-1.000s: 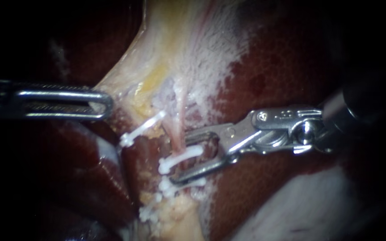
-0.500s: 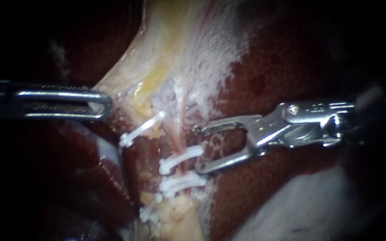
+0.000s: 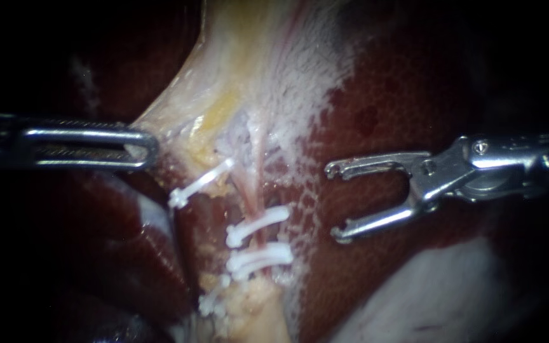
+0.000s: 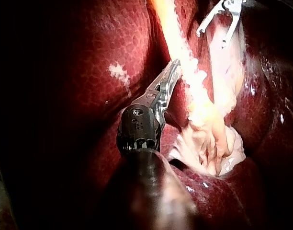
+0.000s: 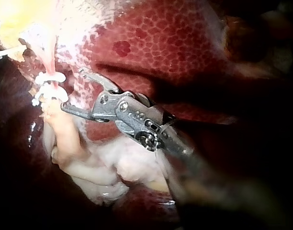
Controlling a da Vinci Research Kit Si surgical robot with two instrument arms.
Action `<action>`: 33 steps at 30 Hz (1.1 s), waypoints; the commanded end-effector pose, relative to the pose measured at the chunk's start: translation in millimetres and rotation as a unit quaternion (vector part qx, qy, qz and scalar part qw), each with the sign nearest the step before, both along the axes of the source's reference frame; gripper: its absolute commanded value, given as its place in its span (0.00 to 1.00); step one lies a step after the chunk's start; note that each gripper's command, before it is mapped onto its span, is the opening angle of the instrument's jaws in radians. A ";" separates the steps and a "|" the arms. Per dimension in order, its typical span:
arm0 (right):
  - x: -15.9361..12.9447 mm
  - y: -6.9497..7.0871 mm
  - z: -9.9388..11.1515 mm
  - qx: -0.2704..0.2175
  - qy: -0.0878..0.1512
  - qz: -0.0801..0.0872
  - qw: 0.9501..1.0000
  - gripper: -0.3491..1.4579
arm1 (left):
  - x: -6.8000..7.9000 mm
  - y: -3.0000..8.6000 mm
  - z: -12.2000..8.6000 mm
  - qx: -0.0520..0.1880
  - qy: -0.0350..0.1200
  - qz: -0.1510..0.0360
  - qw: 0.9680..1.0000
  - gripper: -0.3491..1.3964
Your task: Going back third clip right tube
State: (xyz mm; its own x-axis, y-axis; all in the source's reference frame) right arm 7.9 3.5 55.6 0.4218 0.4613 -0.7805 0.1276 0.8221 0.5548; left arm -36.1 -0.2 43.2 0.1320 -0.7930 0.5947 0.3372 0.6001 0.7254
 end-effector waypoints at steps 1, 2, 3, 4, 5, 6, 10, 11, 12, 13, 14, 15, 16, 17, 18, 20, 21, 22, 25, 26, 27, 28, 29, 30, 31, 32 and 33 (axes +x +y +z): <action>0.0 0.0 0.0 0.000 0.000 0.000 1.000 0.52 | 0.0 0.0 0.2 0.000 0.000 0.000 1.000 0.00; 0.0 0.0 0.0 0.000 0.000 0.000 1.000 0.52 | 0.0 0.0 0.4 -0.001 0.000 0.000 1.000 0.00; 0.0 -0.1 0.0 0.000 0.000 0.000 1.000 0.52 | 0.0 0.0 0.5 -0.001 0.000 0.001 1.000 0.00; 0.0 -0.1 -0.1 0.000 0.000 0.000 1.000 0.52 | 0.0 0.0 0.8 -0.001 0.000 0.001 1.000 0.00; 0.0 -0.1 -0.1 0.000 0.000 0.000 1.000 0.52 | 0.0 -0.1 1.0 -0.002 0.000 0.001 1.000 0.00; 0.0 -0.1 -0.1 0.000 0.000 0.000 1.000 0.52 | 0.0 -0.1 1.3 -0.002 0.000 0.001 1.000 0.00; 0.0 -0.2 -0.2 0.000 0.000 0.000 1.000 0.52 | -0.4 -0.6 2.9 -0.009 0.002 0.001 1.000 0.00; 0.0 -0.2 -0.2 0.000 0.000 0.000 1.000 0.52 | -0.6 -0.8 3.2 -0.007 0.005 0.001 1.000 0.00; -0.1 -0.2 -0.2 0.000 0.000 -0.001 1.000 0.52 | -0.8 -1.0 3.6 -0.007 0.006 0.001 1.000 0.00; -0.1 -0.3 -0.2 -0.002 0.001 -0.002 1.000 0.52 | -1.1 -1.2 3.9 -0.005 0.008 0.001 1.000 0.00; -0.1 -0.3 -0.3 -0.005 0.002 -0.003 1.000 0.52 | -1.4 -1.5 4.2 -0.004 0.012 0.000 1.000 0.00; -0.1 -0.3 -0.3 -0.005 0.002 -0.003 1.000 0.52 | -1.6 -1.7 4.5 -0.004 0.011 0.000 1.000 0.00; -0.1 -0.3 -0.3 -0.005 0.002 -0.003 1.000 0.52 | -1.9 -1.9 4.7 -0.004 0.011 0.003 1.000 0.00; -0.1 -0.4 -0.3 -0.005 0.002 -0.003 1.000 0.52 | -2.2 -2.1 4.9 -0.002 0.012 0.003 1.000 0.00; -0.1 -0.4 -0.4 -0.005 0.002 -0.003 1.000 0.52 | -2.4 -2.3 5.1 -0.001 0.012 0.006 1.000 0.00; -0.1 -0.5 -0.4 -0.005 0.002 -0.003 1.000 0.52 | -2.9 -2.6 5.4 0.001 0.012 0.007 1.000 0.00; -0.1 -0.5 -0.4 -0.005 0.002 -0.003 1.000 0.52 | -3.1 -2.7 5.5 0.001 0.011 0.008 1.000 0.00; -0.1 -0.5 -0.5 -0.005 0.002 -0.003 1.000 0.52 | -3.2 -2.8 5.6 0.001 0.012 0.010 1.000 0.00; -0.1 -0.5 -0.5 -0.005 0.002 -0.003 1.000 0.52 | -3.6 -3.1 5.9 0.004 0.012 0.011 1.000 0.00; -0.1 -0.5 -0.5 -0.005 0.002 -0.003 1.000 0.52 | -3.7 -3.2 6.0 0.004 0.011 0.012 1.000 0.00; -0.1 -0.5 -0.5 -0.005 0.002 -0.003 1.000 0.52 | -3.9 -3.2 6.1 0.003 0.011 0.012 1.000 0.00; -0.1 -0.5 -0.5 -0.005 0.002 -0.003 1.000 0.52 | -4.0 -3.3 6.2 0.004 0.011 0.014 1.000 0.00; -0.1 -0.5 -0.5 -0.005 0.002 -0.003 1.000 0.52 | -4.0 -3.4 6.2 0.003 0.012 0.014 1.000 0.00; -0.1 -0.5 -0.5 -0.005 0.002 -0.003 1.000 0.52 | -4.0 -3.4 6.2 0.003 0.012 0.014 1.000 0.00; -0.1 -0.5 -0.5 -0.005 0.002 -0.003 1.000 0.52 | -4.0 -3.4 6.2 0.003 0.012 0.014 1.000 0.00; -0.2 -0.5 -0.5 -0.005 0.002 -0.003 1.000 0.52 | -4.0 -3.4 6.2 0.003 0.012 0.014 1.000 0.00; -0.2 -0.5 -0.5 -0.005 0.002 -0.003 1.000 0.52 | -4.0 -3.4 6.2 0.003 0.012 0.014 1.000 0.00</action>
